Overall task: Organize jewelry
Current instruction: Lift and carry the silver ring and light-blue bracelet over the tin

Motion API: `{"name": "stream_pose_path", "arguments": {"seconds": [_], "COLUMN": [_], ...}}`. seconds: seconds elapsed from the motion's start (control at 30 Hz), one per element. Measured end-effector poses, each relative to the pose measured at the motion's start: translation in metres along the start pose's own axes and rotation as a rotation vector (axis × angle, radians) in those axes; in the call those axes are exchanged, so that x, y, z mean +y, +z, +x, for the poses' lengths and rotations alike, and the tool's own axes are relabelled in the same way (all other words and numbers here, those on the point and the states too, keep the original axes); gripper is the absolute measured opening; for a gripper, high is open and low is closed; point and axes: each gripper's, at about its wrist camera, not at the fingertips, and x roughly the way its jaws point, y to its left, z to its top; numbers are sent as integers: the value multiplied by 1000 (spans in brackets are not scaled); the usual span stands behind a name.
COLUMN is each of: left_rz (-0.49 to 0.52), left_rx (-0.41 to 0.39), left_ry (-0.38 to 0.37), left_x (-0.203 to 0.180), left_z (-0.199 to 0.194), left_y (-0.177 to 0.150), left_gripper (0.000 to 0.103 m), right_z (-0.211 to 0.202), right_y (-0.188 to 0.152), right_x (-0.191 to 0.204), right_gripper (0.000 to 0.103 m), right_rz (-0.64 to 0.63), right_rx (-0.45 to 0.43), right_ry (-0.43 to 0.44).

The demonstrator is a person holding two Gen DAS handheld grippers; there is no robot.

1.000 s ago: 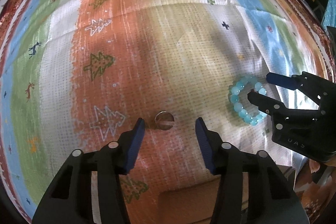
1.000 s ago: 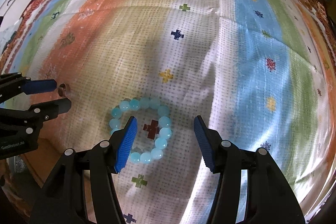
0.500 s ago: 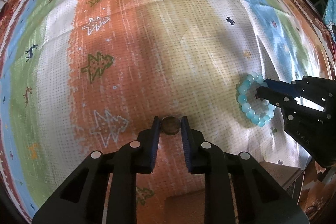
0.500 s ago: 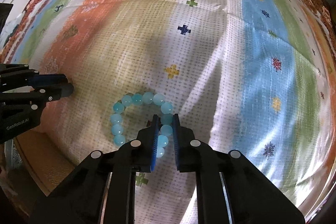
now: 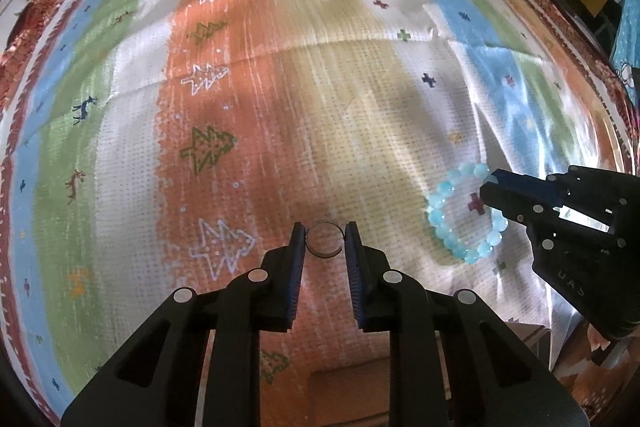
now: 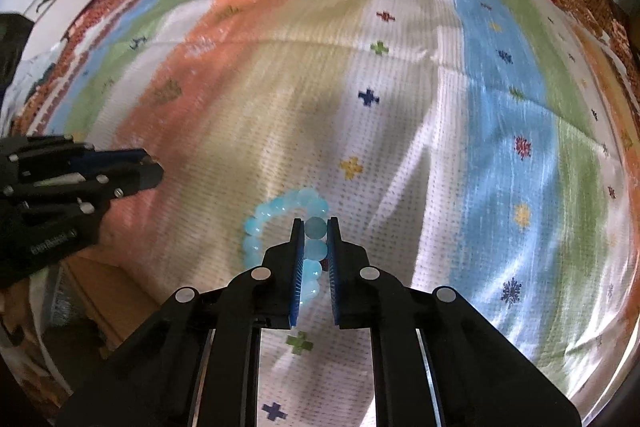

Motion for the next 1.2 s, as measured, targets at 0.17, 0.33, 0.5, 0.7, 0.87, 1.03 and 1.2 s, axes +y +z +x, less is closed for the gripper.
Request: {"name": "stream_pose_path", "arguments": {"seconds": [0.17, 0.33, 0.5, 0.7, 0.87, 1.03, 1.2], "left_rz": [10, -14, -15, -23, -31, -49, -17], "left_rx": [-49, -111, -154, -209, -256, -294, -352], "left_ry": [5, 1, 7, 13, 18, 30, 84], "left_x": [-8, -14, -18, -19, -19, -16, -20], "left_z": [-12, -27, -43, -61, -75, -85, -97], "left_y": [-2, -5, -12, -21, -30, -41, -50], "left_gripper": [20, 20, 20, 20, 20, 20, 20], "right_z": [-13, -31, -48, -69, -84, -98, -111], "right_y": [5, 8, 7, 2, -4, -9, -15], "right_x": [4, 14, 20, 28, 35, 39, 44], "right_gripper": [12, 12, 12, 12, 12, 12, 12], "right_rz": [18, 10, 2, -4, -23, -37, -54], "right_rx": [-52, -110, -160, -228, -280, -320, -369], "right_ry": [20, 53, 40, 92, 112, 131, 160]}}
